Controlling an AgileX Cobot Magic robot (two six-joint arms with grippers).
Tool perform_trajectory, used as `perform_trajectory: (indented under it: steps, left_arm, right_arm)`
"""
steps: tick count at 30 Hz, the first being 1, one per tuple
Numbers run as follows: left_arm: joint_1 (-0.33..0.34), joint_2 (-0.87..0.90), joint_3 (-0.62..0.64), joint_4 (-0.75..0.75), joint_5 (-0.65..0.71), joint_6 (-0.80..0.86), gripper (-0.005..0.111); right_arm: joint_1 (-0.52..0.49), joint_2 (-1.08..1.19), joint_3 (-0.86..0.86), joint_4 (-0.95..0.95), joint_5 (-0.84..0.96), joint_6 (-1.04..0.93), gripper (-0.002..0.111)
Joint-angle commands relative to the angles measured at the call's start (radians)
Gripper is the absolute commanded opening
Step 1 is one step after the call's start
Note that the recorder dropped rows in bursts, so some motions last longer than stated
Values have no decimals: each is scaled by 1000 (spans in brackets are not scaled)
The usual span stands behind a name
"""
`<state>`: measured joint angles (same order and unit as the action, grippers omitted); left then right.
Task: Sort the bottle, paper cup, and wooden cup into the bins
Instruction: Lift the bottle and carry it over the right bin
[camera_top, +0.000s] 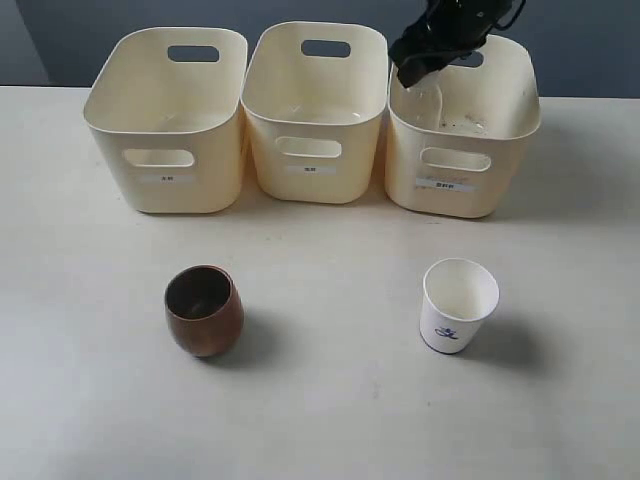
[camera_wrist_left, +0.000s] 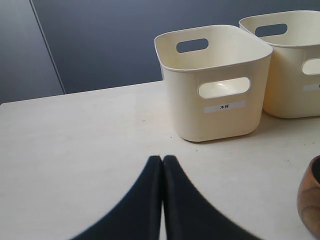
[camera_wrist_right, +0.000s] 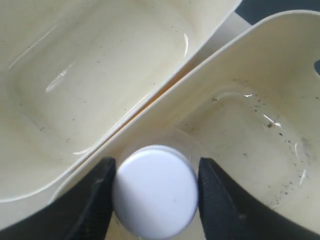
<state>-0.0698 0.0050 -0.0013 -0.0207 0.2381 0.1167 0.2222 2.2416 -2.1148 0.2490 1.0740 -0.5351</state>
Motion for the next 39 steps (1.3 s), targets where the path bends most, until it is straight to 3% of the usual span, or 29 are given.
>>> perform_trajectory:
  steps: [1,39]
  left_arm:
    - [-4,-5,1,2,0,-2,0]
    - [-4,-5,1,2,0,-2,0]
  right_arm:
    - [-5,19,-11,15,1,-10,-1]
    - [-5,19,-11,-94,97,75,-1]
